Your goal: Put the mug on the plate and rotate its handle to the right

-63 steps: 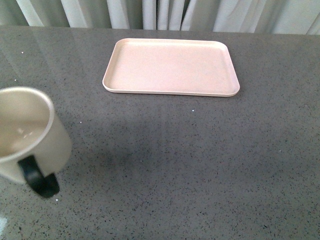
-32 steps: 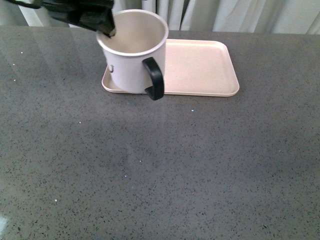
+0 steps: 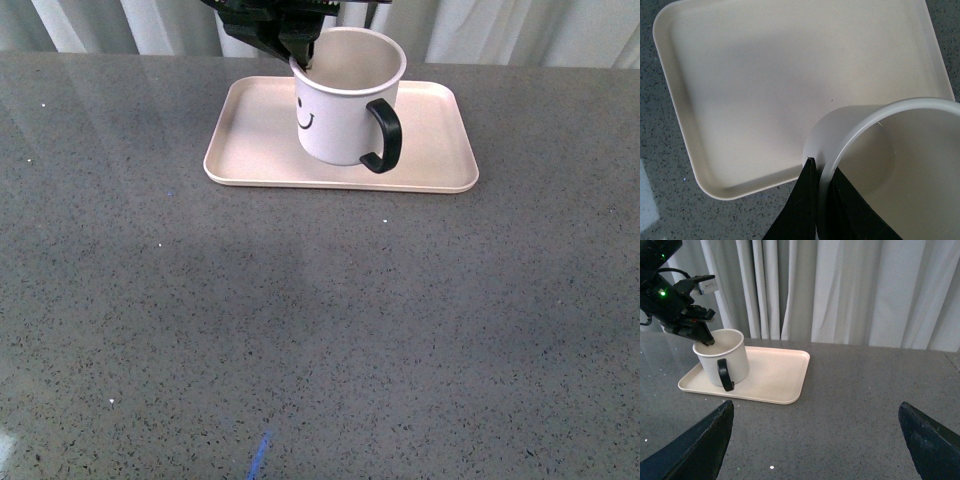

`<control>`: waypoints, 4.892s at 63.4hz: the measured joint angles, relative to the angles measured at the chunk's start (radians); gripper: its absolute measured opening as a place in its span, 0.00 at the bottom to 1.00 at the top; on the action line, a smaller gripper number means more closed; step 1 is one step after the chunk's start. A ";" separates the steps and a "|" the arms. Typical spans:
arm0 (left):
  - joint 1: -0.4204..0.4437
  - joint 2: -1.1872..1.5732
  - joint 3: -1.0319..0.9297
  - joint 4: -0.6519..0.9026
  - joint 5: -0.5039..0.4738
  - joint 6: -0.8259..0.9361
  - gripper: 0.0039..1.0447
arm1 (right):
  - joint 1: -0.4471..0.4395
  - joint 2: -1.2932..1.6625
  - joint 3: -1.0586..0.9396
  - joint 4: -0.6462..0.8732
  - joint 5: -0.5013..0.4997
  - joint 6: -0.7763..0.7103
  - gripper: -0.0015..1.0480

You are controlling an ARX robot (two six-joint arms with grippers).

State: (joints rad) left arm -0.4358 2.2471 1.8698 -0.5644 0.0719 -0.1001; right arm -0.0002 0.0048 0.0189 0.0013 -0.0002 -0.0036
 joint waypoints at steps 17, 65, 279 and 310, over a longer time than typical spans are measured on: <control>-0.003 0.129 0.175 -0.079 0.000 -0.015 0.02 | 0.000 0.000 0.000 0.000 0.000 0.000 0.91; 0.004 0.332 0.467 -0.209 0.006 -0.018 0.02 | 0.000 0.000 0.000 0.000 0.000 0.000 0.91; 0.433 -1.557 -1.856 1.231 -0.072 0.092 0.01 | 0.000 0.000 0.000 0.000 0.000 0.000 0.91; 0.433 -1.922 -1.857 0.890 -0.072 0.092 0.01 | 0.000 0.000 0.000 0.000 0.000 0.000 0.91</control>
State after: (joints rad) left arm -0.0032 0.3252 0.0132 0.3260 0.0002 -0.0082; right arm -0.0002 0.0048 0.0189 0.0013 0.0002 -0.0032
